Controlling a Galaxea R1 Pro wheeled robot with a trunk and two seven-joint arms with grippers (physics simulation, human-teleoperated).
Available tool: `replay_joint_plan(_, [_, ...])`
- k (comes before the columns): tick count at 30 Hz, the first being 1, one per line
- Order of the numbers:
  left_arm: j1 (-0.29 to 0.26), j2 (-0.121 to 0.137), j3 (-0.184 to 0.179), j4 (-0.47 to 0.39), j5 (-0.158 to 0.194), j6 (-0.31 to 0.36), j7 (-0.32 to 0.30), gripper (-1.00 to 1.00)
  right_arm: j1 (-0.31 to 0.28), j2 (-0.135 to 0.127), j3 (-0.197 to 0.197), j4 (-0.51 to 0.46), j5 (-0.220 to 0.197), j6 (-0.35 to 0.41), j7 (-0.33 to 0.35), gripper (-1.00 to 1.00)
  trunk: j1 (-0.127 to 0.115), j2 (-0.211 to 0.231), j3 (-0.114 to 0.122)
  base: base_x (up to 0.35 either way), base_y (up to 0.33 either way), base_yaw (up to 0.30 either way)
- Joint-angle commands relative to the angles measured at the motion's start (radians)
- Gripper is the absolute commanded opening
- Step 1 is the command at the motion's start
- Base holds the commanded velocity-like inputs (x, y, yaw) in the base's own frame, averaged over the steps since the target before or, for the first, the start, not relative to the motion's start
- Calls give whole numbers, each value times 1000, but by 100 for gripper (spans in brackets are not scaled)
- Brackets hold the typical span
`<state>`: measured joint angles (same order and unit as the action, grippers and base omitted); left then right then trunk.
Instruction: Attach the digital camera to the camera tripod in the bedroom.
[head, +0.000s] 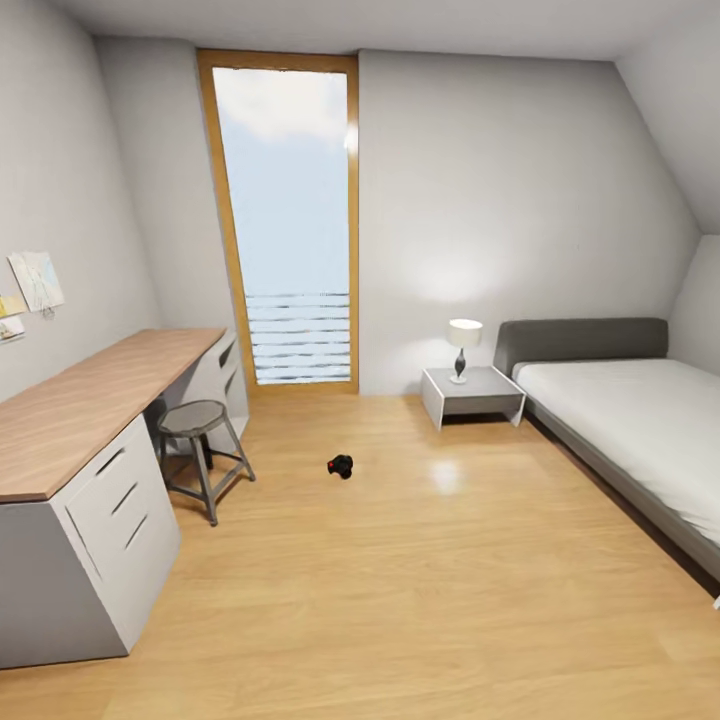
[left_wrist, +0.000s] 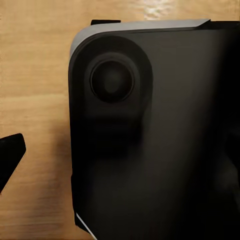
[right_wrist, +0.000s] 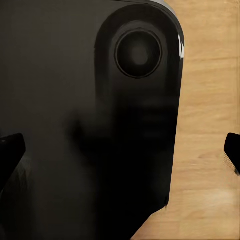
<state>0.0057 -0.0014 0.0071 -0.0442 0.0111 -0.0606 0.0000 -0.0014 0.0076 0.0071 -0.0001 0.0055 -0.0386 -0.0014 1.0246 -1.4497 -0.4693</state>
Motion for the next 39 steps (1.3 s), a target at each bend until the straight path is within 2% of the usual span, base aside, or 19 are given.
replay_joint_plan(1, [0, 0, 1, -1, 1, -1, 0, 100, 0, 0, 1, 0, 1, -3, 0, 100, 0, 0, -1, 222, 0, 0])
replay_joint_plan(39, [0, 0, 1, 0, 1, -1, 0, 100, 0, -3, -1, 0, -4, -3, -9, 100, 0, 0, -1, 269, 0, 0])
